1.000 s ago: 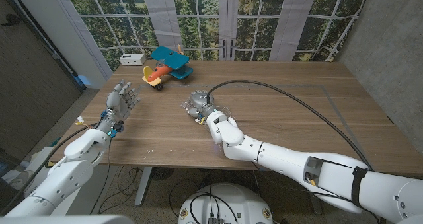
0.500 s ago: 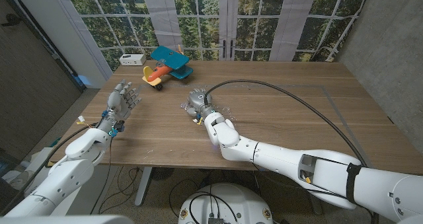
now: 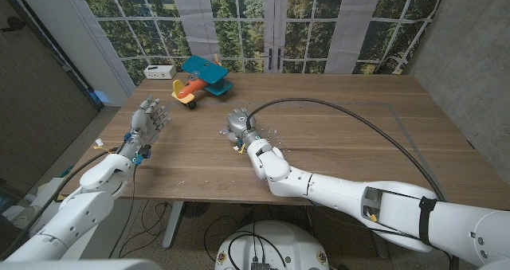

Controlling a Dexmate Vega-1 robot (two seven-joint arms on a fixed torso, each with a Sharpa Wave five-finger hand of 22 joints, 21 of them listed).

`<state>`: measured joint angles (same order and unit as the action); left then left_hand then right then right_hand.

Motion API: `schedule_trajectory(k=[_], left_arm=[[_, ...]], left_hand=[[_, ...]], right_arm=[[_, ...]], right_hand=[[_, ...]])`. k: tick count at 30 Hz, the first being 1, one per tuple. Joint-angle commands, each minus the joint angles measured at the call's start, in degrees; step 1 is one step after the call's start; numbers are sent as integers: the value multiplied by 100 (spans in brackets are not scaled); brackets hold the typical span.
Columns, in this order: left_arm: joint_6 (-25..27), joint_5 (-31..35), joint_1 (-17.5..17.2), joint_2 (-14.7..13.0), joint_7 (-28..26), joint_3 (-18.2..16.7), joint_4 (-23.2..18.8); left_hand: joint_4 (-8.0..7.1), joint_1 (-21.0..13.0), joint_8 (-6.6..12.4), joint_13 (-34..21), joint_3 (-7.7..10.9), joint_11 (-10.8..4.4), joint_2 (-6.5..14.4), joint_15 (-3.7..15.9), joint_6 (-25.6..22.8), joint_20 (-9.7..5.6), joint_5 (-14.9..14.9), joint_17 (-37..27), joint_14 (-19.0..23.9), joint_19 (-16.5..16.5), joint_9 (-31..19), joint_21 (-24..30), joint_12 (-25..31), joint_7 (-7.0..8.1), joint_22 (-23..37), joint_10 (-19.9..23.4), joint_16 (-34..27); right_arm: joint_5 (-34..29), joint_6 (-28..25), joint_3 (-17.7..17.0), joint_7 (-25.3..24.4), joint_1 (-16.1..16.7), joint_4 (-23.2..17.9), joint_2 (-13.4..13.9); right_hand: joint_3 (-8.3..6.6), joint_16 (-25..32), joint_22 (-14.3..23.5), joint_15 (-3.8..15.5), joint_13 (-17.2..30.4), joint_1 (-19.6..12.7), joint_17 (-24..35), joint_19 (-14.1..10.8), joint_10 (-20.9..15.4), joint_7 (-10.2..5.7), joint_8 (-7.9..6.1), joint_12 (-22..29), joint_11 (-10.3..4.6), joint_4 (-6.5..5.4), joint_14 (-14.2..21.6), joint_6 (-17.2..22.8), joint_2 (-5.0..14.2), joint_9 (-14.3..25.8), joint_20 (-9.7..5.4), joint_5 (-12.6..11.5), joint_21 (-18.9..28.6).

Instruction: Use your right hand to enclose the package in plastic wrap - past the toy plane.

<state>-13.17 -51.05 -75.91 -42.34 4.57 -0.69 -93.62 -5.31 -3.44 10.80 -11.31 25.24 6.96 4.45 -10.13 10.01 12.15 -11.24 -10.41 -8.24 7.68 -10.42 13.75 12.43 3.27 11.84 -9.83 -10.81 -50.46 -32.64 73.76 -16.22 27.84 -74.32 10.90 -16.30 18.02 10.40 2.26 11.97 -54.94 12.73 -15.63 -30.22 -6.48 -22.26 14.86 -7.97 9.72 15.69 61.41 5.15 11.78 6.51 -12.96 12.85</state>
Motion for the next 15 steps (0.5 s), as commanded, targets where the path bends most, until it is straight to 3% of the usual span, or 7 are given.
schedule_trajectory(k=[1, 9, 15], left_arm=[[43, 19, 96, -8, 25, 88, -4], [65, 43, 258, -10, 113, 210, 74], [90, 56, 409, -2, 180, 329, 141]], left_hand=[[18, -36, 10, -15, 8, -16, 21, -19, 510, 3, -4, -17, -28, 17, -14, -2, -16, 26, 28, -242, -1], [22, -40, 24, -15, 9, -20, 24, -25, 476, 2, -3, -17, 5, -1, -14, 6, -4, 29, 28, -216, -14], [26, -43, 26, -15, 10, -23, 27, -26, 474, 1, -1, -18, 14, 0, -15, 6, 1, 29, 29, -209, -18]], right_arm=[[315, 308, -476, -1416, 516, -233, 191], [410, 266, -746, -1824, 877, -693, 399], [411, 210, -927, -2175, 1146, -925, 512]], right_hand=[[-38, 75, -4, 538, 23, -90, 35, -78, -80, 44, -50, 39, 8, -43, 165, 9, 3, 44, 8, -27, 24], [-58, 145, -4, 561, 31, 4, 74, -82, -274, 245, -178, 60, 69, -147, 351, 86, 61, 143, 44, 20, 0], [-103, 174, -4, 647, 35, 4, 79, -102, -368, 321, -260, 70, 82, -148, 475, 142, 86, 197, 40, 54, -4]])
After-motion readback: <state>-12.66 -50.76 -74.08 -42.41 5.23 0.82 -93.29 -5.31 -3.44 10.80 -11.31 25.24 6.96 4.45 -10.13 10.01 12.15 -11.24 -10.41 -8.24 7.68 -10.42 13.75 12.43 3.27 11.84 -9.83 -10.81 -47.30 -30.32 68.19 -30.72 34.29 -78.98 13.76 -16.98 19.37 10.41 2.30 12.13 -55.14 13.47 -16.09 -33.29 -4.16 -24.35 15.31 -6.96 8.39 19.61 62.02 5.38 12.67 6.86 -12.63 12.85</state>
